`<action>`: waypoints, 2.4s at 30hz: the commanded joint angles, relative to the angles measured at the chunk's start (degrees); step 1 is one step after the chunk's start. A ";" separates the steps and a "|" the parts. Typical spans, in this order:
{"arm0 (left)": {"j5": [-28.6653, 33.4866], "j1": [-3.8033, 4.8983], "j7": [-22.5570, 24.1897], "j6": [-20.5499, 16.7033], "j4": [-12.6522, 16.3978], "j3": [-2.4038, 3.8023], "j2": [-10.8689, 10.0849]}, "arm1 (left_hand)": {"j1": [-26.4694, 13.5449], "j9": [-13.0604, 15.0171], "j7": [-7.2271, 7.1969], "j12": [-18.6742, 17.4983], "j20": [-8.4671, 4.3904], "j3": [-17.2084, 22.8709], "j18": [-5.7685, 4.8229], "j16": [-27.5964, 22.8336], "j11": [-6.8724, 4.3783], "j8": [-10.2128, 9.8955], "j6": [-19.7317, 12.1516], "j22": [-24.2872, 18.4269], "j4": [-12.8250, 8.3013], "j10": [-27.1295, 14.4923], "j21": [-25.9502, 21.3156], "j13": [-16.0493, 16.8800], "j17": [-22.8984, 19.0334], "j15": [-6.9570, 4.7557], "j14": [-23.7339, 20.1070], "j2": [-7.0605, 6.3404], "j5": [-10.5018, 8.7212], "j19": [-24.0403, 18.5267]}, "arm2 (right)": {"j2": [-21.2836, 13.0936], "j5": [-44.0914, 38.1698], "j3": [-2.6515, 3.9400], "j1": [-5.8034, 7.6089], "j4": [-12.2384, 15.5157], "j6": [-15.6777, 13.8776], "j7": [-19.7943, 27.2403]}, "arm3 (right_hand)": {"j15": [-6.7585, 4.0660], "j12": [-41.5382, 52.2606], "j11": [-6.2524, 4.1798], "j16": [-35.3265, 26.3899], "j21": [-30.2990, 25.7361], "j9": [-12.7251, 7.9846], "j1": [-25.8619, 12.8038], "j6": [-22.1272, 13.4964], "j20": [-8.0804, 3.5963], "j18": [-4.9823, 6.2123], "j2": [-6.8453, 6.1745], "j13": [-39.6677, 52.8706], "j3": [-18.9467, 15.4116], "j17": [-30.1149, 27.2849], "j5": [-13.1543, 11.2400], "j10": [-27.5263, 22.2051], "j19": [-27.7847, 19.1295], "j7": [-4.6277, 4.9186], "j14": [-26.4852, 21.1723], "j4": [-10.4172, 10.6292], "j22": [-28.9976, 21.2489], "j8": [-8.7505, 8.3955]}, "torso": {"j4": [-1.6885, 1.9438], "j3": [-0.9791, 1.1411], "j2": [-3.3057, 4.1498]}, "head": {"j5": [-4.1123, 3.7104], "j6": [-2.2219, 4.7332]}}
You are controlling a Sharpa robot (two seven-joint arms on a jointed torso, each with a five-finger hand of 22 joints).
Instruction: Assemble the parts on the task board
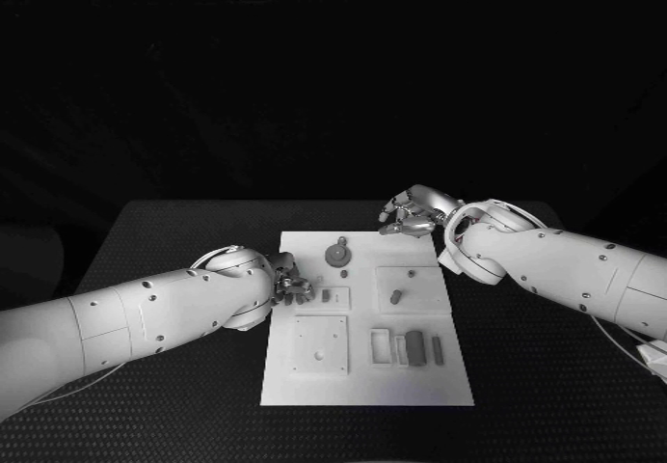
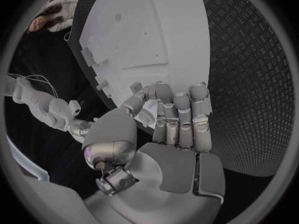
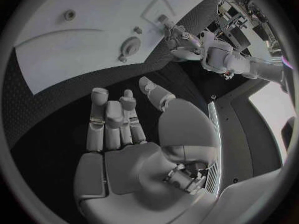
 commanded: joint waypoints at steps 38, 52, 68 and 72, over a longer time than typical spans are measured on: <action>-0.81 -0.17 -0.54 2.16 -0.43 -0.11 0.53 | -6.40 -0.76 -0.02 0.42 -0.44 -4.37 2.70 0.19 0.01 0.90 -1.56 1.00 6.09 -0.48 -0.09 -0.10 -0.15 -0.68 -0.48 -4.50 -7.33 -0.17 | 0.01 -0.13 0.02 -0.04 0.00 0.78 0.57 | 0.06 0.31 -0.05 -0.31 -0.42 0.10 -0.15 0.81 -0.23 0.83 0.36 -0.11 -0.15 -0.07 0.15 -0.27 0.33 1.42 -0.30 -0.27 0.91 -0.44 | 0.04 -0.07 -0.01 | -0.10 -0.19; 0.52 -0.16 -0.05 1.11 0.08 0.18 -0.66 | -6.23 -0.79 -0.01 0.44 -0.49 -4.23 2.73 0.19 0.00 0.94 -1.75 1.02 6.11 -0.61 -0.12 -0.09 -0.16 -0.73 -0.55 -4.80 -7.44 -0.20 | -0.01 -0.13 0.02 -0.05 -0.10 0.75 0.63 | 0.06 0.32 -0.04 -0.31 -0.43 0.10 -0.16 0.79 -0.23 0.83 0.36 -0.12 -0.15 -0.08 0.15 -0.28 0.33 1.42 -0.30 -0.27 0.91 -0.46 | -0.01 -0.07 -0.01 | -0.15 0.04; 13.54 0.21 11.99 -8.14 -0.35 3.46 -1.63 | -4.63 -2.28 5.98 -8.49 6.26 -2.50 2.11 -8.57 6.26 1.66 -15.40 -3.18 7.48 -13.40 -10.82 -6.09 -6.00 6.67 -12.24 -8.41 -10.60 -11.52 | -0.02 0.05 0.02 -0.19 -0.35 0.73 0.72 | 0.07 0.33 -0.03 -0.32 -0.44 0.09 -0.22 0.71 -0.22 0.83 0.31 -0.14 -0.17 -0.09 0.15 -0.28 0.33 1.44 -0.31 -0.25 0.91 -0.52 | -0.04 -0.02 -0.01 | -0.64 0.60; 14.17 0.34 17.19 -12.64 -1.14 3.46 -1.45 | -1.35 -3.32 7.20 -13.41 9.55 -1.74 2.44 -13.06 8.43 1.92 -17.38 -5.67 4.15 -16.89 -15.26 -9.45 -8.87 10.01 -15.76 -6.00 -9.84 -15.37 | -0.07 0.08 0.02 -0.19 -0.44 0.76 0.71 | 0.07 0.33 -0.03 -0.32 -0.44 0.09 -0.22 0.69 -0.22 0.83 0.32 -0.14 -0.17 -0.09 0.15 -0.28 0.33 1.44 -0.31 -0.26 0.91 -0.53 | -0.05 0.00 0.03 | -0.72 0.80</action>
